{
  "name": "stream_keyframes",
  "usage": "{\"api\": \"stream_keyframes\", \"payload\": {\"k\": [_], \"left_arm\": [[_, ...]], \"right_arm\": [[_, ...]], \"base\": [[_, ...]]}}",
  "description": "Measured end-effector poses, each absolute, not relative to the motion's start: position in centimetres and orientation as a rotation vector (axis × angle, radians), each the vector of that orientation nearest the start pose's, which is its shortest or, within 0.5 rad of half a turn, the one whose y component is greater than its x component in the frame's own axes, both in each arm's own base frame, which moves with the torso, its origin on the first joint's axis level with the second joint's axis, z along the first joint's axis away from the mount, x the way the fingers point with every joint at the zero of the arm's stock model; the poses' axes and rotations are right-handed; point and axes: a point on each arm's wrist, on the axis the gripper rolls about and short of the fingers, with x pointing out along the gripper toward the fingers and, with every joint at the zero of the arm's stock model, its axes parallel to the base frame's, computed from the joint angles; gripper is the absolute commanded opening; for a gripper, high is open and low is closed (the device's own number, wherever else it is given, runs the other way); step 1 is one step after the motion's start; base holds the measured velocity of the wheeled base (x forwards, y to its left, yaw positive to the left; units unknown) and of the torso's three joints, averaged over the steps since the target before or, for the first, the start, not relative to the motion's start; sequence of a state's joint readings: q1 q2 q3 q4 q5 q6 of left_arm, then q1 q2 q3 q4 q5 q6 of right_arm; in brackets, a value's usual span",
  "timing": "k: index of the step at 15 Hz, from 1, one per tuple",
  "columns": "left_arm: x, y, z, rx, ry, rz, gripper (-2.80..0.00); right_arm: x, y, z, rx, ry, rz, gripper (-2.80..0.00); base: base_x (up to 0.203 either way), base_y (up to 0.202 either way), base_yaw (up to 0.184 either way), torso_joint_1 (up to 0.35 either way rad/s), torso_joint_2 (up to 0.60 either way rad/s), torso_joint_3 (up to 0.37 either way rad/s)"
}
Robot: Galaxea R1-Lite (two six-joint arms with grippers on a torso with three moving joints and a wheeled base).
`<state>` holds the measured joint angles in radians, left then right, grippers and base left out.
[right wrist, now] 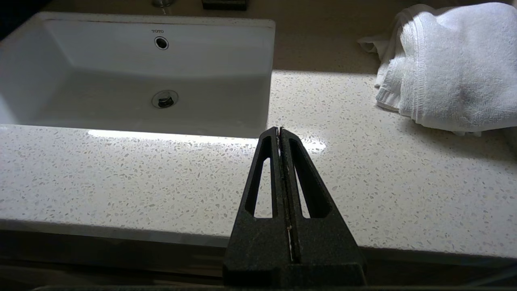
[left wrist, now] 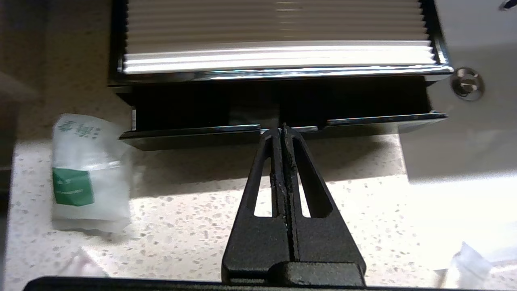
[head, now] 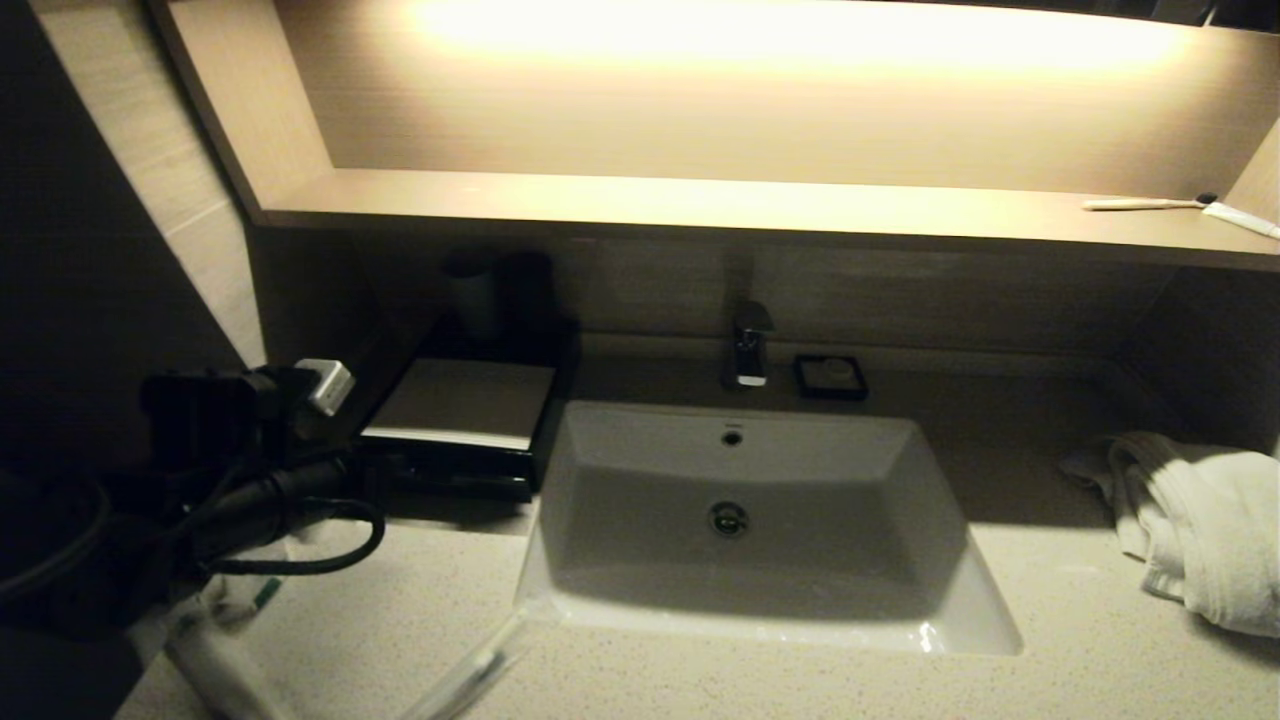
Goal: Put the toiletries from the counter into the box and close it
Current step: Open the drawer
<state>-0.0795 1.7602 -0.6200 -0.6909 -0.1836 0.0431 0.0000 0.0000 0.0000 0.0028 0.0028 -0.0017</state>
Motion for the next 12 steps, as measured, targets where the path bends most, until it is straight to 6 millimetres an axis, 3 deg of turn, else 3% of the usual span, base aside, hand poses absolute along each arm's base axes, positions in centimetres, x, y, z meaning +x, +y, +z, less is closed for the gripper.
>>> {"api": "stream_keyframes", "payload": {"k": [7, 12], "left_arm": [[28.8, -3.7, 12.0, 0.029, 0.454, -0.287, -2.8], [28.5, -4.0, 10.8, 0.034, 0.503, -0.287, -2.8]], "right_arm": [[-2.3, 0.0, 7.5, -0.001, 0.003, 0.002, -2.8], [-2.3, 0.0, 7.5, -0.001, 0.003, 0.003, -2.8]], "base": [[0.0, 0.0, 0.0, 0.0, 0.0, 0.0], [0.0, 0.0, 0.0, 0.0, 0.0, 0.0]]}}
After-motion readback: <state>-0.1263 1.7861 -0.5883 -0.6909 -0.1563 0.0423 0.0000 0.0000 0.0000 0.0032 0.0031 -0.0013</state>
